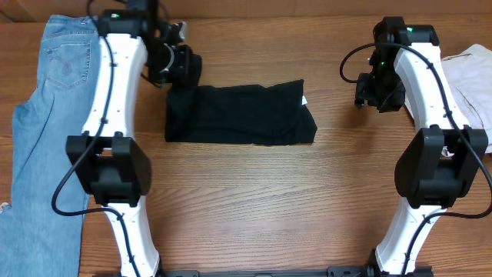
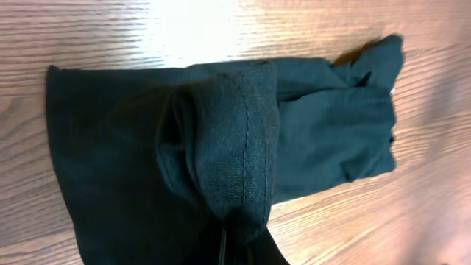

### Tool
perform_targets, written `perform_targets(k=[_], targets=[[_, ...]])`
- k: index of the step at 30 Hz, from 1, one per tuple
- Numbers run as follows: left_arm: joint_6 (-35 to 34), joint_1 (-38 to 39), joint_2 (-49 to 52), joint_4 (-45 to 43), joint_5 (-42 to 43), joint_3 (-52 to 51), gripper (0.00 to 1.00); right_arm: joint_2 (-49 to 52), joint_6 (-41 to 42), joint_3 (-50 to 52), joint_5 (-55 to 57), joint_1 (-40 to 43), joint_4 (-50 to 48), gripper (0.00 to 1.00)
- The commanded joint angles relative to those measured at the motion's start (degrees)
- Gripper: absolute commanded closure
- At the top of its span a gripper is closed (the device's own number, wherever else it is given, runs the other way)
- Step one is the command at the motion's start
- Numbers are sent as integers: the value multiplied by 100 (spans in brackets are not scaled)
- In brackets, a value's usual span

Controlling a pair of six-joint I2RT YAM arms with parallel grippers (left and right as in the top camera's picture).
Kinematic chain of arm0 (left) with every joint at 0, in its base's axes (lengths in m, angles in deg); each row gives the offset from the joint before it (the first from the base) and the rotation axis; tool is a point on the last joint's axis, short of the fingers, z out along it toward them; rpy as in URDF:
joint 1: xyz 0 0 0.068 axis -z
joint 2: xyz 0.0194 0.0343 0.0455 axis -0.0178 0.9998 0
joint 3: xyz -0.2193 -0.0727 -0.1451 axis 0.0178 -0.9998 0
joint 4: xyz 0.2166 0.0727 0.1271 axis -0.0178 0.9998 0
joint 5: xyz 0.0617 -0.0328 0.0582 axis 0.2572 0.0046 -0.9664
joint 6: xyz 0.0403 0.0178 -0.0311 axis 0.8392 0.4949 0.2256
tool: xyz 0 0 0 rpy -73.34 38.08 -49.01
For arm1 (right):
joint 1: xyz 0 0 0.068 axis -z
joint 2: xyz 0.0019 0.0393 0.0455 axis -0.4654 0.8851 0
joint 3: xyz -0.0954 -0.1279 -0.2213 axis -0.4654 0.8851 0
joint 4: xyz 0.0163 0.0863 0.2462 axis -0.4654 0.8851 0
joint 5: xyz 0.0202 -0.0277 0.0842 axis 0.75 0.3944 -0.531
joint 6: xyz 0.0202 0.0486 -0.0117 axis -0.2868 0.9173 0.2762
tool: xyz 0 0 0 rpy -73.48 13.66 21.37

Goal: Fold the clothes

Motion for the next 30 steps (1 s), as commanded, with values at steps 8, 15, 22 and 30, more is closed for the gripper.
perform_targets(k=[8,15,22,30], targets=[[-374,522,-125,-404,-531,-494,91,-17,-17,-9,-48,11,4,45],[-369,553,-125,-579,-271,-507,72,-17,-17,-9,-48,11,4,45],[-369,542,-125,-876,-273,-507,72,-17,-17,-9,-50,11,24,45],[-376,535,-125,-691,-1073,-507,77,-15,-846,-2,-1193,11,37,39]])
